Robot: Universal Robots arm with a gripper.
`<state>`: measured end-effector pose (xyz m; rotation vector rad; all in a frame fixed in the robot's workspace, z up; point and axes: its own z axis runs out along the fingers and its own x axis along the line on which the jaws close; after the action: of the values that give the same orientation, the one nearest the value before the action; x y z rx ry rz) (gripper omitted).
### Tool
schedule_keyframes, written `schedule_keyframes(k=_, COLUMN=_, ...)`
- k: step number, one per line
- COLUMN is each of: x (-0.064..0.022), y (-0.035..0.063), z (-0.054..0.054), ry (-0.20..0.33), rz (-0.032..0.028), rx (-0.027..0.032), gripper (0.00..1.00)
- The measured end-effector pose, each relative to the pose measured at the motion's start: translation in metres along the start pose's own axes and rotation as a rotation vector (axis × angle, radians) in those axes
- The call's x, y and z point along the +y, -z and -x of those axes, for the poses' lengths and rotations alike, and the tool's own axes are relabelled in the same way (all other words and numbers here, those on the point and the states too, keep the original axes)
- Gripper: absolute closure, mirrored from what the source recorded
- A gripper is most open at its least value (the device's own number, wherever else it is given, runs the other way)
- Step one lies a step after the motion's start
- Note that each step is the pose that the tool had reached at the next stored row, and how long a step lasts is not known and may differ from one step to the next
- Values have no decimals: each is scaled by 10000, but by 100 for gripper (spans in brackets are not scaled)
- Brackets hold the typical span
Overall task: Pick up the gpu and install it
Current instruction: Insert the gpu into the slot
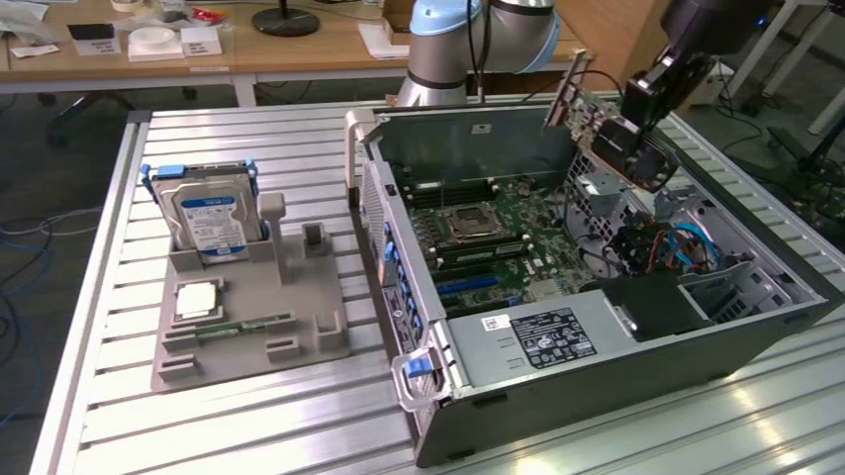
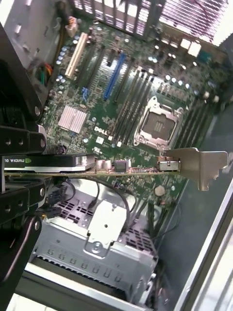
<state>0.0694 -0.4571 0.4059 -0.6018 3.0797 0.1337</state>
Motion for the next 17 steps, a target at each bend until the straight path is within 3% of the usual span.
schedule_keyframes(k=17, x=-2, y=-23, z=-1, ry=3073, rz=53, rx=257, gripper=73)
